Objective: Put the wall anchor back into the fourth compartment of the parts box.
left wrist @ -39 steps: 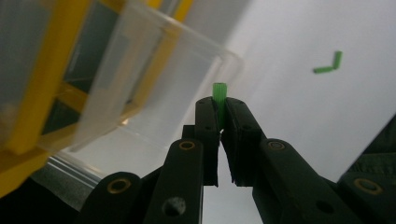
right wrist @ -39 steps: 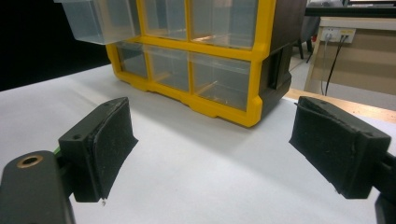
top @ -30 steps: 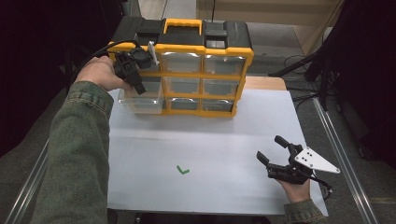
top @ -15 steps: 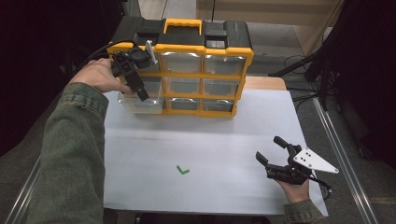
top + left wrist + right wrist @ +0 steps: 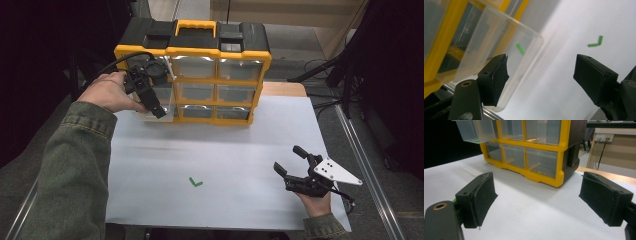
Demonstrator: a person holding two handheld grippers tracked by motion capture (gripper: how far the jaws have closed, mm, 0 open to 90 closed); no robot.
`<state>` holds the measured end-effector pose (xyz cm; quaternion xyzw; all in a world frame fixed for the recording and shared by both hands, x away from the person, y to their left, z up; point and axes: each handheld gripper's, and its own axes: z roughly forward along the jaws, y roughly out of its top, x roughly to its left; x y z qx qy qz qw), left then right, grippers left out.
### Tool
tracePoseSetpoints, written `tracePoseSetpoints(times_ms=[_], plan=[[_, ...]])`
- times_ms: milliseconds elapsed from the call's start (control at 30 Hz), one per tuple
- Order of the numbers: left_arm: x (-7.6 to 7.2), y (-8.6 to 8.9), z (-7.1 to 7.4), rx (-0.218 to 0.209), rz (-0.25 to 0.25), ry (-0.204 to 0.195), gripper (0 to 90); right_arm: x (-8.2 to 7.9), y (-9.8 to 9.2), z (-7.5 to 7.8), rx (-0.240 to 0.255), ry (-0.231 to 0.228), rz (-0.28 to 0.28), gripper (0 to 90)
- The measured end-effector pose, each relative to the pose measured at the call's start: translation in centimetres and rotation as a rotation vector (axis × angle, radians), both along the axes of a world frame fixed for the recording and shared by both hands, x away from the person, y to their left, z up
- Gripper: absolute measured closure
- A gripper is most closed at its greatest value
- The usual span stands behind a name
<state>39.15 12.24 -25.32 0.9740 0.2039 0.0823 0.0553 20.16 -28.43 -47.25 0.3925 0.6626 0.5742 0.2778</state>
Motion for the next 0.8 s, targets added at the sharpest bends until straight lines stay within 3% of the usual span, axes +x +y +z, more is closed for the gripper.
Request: tracePoseSetpoints(times_ms=[67,200,233,433,567,633,800], plan=[[-0.7,-0.3,-0.3,0.020,-0.013,-0.011,27.0,0.0,0.0,0.0,0.002,0.000,0.000,13.2],[-1.8,-0.7,-0.8,-0.009,-0.038,-0.006,27.8,0.0,0.0,0.0,0.001,0.001,-0.001,13.2],[-2.0,-0.8,-1.1,0.012,-0.045,-0.009,29.1,0.0,0.1,0.0,0.000,0.000,0.000,13.3],[-3.3,-1.7,-2.9,0.028,-0.069,0.010,29.0,0.0,0.0,0.0,0.002,-0.002,-0.001,13.3],[-4.3,-2.5,-4.3,0.045,-0.095,0.015,29.0,0.0,0.1,0.0,-0.001,-0.004,-0.001,13.3],[-4.7,-2.8,-5.1,0.029,-0.109,0.026,29.0,0.0,0.1,0.0,0.000,-0.005,-0.001,13.3],[-5.3,-3.7,-7.3,0.034,-0.151,0.044,29.0,0.0,0.0,0.0,0.004,-0.008,-0.001,13.2]])
